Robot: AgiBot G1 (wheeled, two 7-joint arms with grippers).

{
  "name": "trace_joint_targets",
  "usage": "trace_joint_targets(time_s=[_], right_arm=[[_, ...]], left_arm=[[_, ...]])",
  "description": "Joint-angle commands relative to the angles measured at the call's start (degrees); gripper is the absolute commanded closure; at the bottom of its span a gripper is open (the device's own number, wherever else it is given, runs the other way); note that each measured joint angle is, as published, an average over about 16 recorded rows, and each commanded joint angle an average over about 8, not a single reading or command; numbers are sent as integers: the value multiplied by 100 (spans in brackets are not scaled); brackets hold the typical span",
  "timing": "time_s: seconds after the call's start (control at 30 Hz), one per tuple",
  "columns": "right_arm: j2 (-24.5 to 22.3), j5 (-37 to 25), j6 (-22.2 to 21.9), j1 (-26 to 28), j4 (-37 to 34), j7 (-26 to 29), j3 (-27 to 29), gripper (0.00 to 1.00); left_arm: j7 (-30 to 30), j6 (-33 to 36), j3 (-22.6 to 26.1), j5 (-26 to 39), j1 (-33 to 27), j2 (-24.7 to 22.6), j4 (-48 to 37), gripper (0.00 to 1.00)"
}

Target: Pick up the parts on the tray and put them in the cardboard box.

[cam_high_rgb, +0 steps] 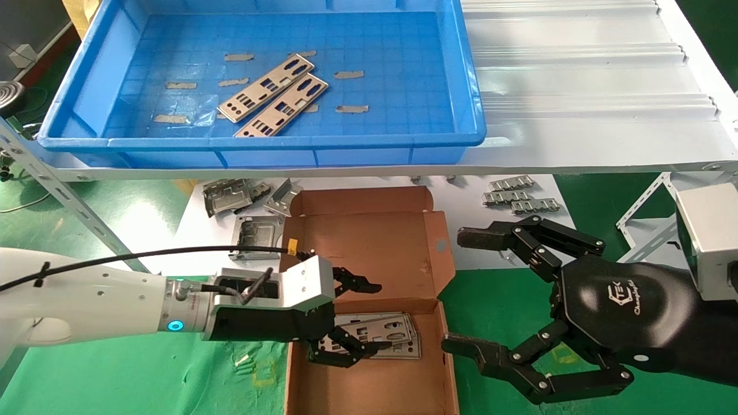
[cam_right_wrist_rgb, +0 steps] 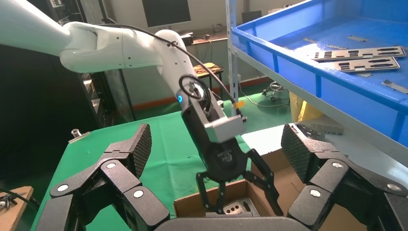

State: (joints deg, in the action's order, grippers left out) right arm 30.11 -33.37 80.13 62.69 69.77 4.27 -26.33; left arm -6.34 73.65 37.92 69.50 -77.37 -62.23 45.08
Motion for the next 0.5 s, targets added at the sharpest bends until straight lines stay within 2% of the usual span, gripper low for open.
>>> trace_joint_targets(time_s=[0.03,0.27,0.5], right_arm=[[0,0,0,0,0,0,0,0],[-1,0,-1,-1,-1,0,1,0],[-1,0,-1,-1,-1,0,1,0]], left_arm=[[63,132,-39,-119,-12,63,-21,0],[219,518,-255,-574,77,142,-167,0],[191,436,-221,-519,70,151,-109,0]])
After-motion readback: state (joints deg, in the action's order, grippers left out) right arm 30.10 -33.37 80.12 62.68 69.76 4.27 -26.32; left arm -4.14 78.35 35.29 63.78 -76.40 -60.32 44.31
